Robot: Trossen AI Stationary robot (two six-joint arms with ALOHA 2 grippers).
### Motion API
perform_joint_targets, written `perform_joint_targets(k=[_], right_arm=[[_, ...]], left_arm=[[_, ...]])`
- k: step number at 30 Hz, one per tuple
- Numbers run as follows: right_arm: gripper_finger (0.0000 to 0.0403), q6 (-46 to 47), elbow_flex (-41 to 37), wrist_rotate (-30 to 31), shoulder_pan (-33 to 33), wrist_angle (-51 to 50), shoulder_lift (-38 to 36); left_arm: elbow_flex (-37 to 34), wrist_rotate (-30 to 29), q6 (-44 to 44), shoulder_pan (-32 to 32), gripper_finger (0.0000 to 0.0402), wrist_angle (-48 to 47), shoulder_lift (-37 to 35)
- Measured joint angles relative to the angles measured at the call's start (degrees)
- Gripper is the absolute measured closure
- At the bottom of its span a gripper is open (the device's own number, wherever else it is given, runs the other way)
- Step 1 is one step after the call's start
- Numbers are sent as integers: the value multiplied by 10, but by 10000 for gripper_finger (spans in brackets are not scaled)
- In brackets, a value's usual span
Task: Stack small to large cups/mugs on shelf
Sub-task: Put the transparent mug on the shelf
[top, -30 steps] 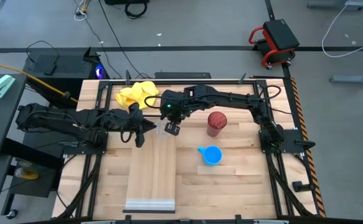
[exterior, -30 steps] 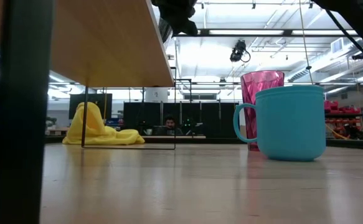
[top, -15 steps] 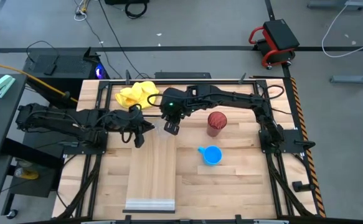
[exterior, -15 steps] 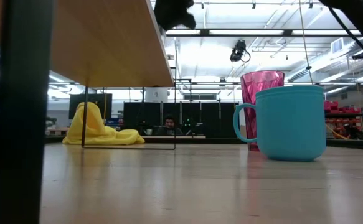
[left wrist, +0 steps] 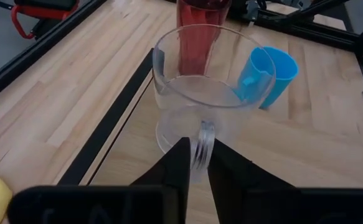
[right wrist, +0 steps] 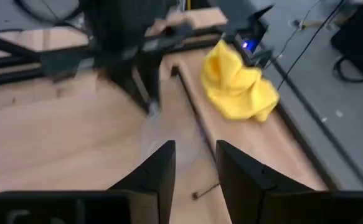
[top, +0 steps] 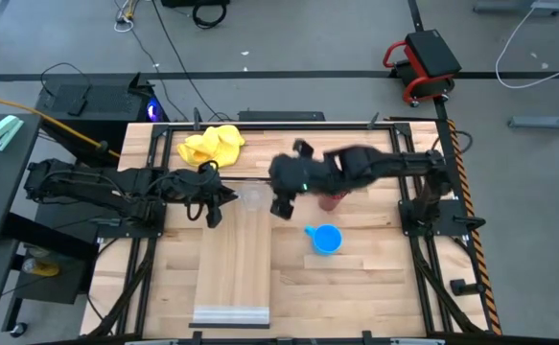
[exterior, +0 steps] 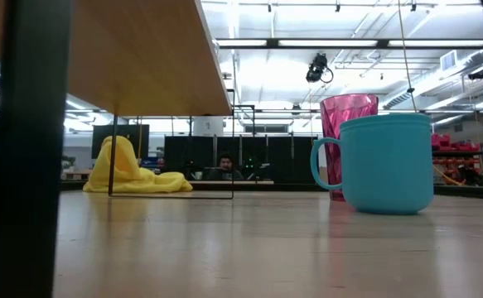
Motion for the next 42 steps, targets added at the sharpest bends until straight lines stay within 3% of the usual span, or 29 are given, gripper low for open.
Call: perform_joint_targets(k=[3, 7, 10, 13, 18, 25, 31, 42], right_arm=[[285, 31, -174, 2, 14, 130, -66], [289, 46, -393, 8, 18, 382, -171], [293, 48, -512, 20, 12, 517, -229], [296, 90, -580, 4, -9, 556, -242], [302, 91, -596, -18, -23, 629, -189], [313, 82, -574, -26, -38, 617, -134], [318, 70, -574, -29, -64, 621, -133], [318, 54, -574, -91, -81, 644, -133]], left_arm=[[0, 0, 0, 0, 352, 0, 0], [0, 0, 0, 0, 355, 0, 0], [0, 0, 0, 0, 352, 0, 0], [0, 1, -3, 0, 348, 0, 0], [0, 12, -11, -1, 350, -2, 0], [0, 13, -19, -1, 354, -4, 0], [0, 15, -27, -1, 344, -4, 0], [0, 24, -26, -1, 345, -7, 0]])
